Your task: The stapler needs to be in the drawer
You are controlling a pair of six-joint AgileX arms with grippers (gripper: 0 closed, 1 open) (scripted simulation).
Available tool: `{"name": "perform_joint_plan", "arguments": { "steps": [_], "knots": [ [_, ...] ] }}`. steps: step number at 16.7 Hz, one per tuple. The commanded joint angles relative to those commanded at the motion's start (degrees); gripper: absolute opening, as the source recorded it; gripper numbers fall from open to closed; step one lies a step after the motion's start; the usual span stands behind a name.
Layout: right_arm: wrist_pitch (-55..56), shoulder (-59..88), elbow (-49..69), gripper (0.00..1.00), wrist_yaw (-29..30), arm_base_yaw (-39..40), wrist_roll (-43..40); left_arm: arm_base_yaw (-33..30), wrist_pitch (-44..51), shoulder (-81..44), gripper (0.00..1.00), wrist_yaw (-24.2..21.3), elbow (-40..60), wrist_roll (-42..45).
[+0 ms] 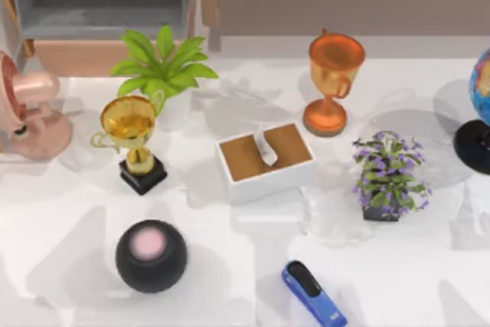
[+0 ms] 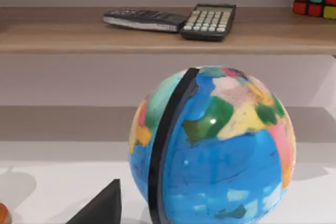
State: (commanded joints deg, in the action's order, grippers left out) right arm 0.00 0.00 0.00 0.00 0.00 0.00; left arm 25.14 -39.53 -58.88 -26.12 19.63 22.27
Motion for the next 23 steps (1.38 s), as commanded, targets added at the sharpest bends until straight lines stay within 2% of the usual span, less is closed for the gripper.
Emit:
{"name": "perform_joint_plan", "arguments": {
  "steps": [8, 13, 18, 23],
  "knots": [
    [0.0, 0.0, 0.0, 1.0, 0.0, 0.0, 0.0, -8.72, 20.36, 29.63, 1.0, 10.1, -5.14, -25.41],
    [0.0, 0.0, 0.0, 1.0, 0.0, 0.0, 0.0, -16.01, 32.16, 40.1, 1.0, 15.25, -4.6, -43.35],
    [0.0, 0.0, 0.0, 1.0, 0.0, 0.0, 0.0, -26.23, 44.14, 36.33, 1.0, 17.87, 1.64, -58.86],
    [0.0, 0.0, 0.0, 1.0, 0.0, 0.0, 0.0, -38.22, 55.12, 21.22, 1.0, 19.82, 13.91, -71.16]
  ]
}}
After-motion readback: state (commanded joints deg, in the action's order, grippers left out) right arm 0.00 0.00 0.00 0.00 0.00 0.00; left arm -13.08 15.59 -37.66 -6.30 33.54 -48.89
